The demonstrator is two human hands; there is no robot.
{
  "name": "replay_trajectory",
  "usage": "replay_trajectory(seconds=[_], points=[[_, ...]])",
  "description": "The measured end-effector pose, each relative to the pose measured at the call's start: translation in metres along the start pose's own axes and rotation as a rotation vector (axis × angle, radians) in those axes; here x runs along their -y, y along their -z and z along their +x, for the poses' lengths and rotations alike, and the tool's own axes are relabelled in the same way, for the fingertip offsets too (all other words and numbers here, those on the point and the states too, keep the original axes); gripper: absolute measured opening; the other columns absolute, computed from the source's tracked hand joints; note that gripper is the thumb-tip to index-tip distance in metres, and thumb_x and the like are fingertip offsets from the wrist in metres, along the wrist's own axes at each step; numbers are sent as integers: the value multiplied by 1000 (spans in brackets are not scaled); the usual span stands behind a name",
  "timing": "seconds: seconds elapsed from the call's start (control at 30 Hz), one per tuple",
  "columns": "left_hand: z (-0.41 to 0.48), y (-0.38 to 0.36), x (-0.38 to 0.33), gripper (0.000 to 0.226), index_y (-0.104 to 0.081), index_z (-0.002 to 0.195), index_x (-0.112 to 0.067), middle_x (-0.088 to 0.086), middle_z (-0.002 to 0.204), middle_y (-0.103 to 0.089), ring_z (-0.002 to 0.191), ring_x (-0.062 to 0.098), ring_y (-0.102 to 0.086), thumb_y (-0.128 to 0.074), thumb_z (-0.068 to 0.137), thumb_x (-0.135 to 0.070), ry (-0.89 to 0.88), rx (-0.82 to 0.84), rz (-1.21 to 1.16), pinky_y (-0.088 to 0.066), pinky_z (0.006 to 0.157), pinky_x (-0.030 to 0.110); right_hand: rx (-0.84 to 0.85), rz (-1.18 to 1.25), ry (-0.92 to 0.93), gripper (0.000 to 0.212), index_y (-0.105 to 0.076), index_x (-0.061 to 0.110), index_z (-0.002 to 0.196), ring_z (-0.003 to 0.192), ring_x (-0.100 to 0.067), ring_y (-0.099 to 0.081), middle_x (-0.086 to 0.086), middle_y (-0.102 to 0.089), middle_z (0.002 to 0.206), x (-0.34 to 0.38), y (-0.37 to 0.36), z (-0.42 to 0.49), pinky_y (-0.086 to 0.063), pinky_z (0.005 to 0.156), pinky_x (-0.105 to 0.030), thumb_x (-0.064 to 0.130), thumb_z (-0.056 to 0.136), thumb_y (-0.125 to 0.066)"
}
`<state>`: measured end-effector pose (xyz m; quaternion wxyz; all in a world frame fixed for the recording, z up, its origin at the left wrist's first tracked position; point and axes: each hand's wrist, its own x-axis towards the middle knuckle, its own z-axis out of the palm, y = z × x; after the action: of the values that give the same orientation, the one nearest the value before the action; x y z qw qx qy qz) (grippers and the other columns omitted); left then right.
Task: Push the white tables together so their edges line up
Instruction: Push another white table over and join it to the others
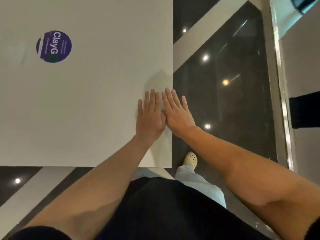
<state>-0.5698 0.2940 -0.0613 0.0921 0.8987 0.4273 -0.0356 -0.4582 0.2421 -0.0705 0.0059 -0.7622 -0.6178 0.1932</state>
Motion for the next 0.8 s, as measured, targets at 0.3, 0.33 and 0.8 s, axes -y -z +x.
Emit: replay_trajectory(seconds=[0.3,0.33,0.8], points=[[-3,-4,-91,65,1,147,-12,11,157,0,143,29,5,-3,93,-48,341,10,-22,6,112,43,63,-74,281,57,9,17,146,137,-19,25,-6,12,156,-81,30,-6,11,113,-43,38,100,-16],[1,-6,-95,65,-1,148,-13,11,157,-1,143,29,4,-5,94,-48,371,5,-32,7,112,42,67,-91,308,59,10,16,146,137,-20,24,-6,12,156,-86,34,0,9,114,-43,39,99,-18],[146,-15,-113,93,10,145,-7,17,155,8,132,31,31,-49,87,-49,746,59,-1,12,109,48,134,-381,644,96,27,14,139,136,-26,25,-11,22,152,-147,94,167,7,110,-46,9,87,-54]])
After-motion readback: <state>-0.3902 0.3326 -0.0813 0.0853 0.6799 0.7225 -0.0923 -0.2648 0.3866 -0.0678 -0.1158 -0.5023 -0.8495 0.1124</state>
